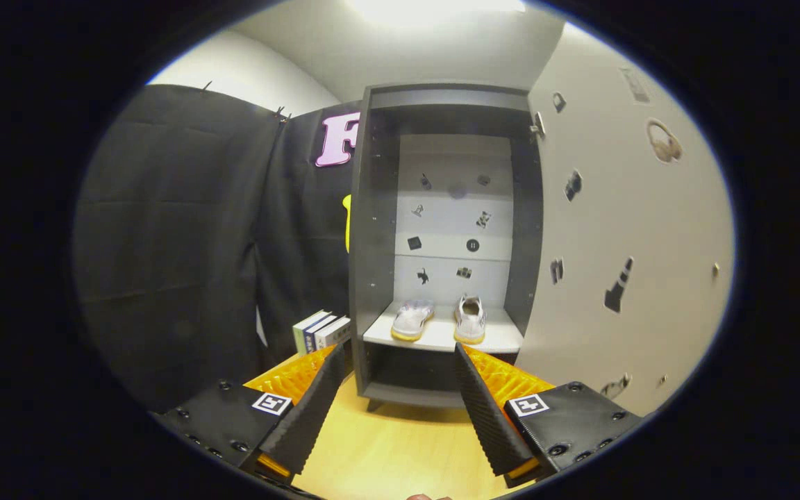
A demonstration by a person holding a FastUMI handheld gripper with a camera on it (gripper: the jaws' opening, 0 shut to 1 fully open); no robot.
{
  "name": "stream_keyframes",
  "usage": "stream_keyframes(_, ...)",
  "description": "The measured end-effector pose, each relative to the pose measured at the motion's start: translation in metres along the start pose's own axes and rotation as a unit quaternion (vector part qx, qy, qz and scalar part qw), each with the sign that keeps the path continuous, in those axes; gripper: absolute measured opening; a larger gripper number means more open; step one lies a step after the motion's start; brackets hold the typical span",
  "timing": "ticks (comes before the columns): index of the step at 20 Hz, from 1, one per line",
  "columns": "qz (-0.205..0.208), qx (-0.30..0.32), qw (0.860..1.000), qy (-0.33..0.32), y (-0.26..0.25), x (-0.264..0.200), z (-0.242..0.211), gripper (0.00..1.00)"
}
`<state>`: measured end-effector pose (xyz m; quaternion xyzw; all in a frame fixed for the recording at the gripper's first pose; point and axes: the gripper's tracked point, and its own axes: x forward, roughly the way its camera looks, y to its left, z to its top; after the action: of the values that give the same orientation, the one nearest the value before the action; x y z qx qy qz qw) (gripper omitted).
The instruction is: Open the shoe cabinet door, grab the shoes and put them into the shoe cabinet, then close the shoe cabinet door.
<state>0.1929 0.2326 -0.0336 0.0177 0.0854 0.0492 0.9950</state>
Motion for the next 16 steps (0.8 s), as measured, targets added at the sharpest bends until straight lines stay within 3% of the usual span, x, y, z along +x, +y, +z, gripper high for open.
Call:
stream_keyframes(5,-0.018,-0.019,1.000,-0.001,-0.038,-0.070,-0.018,0.97)
stream_keyframes(8,-0.028,0.001,1.000,0.005,-0.073,-0.101,-0.018,0.97)
stream_keyframes(16,-0.065,0.017,0.997,-0.023,-0.221,-0.151,0.016,0.96)
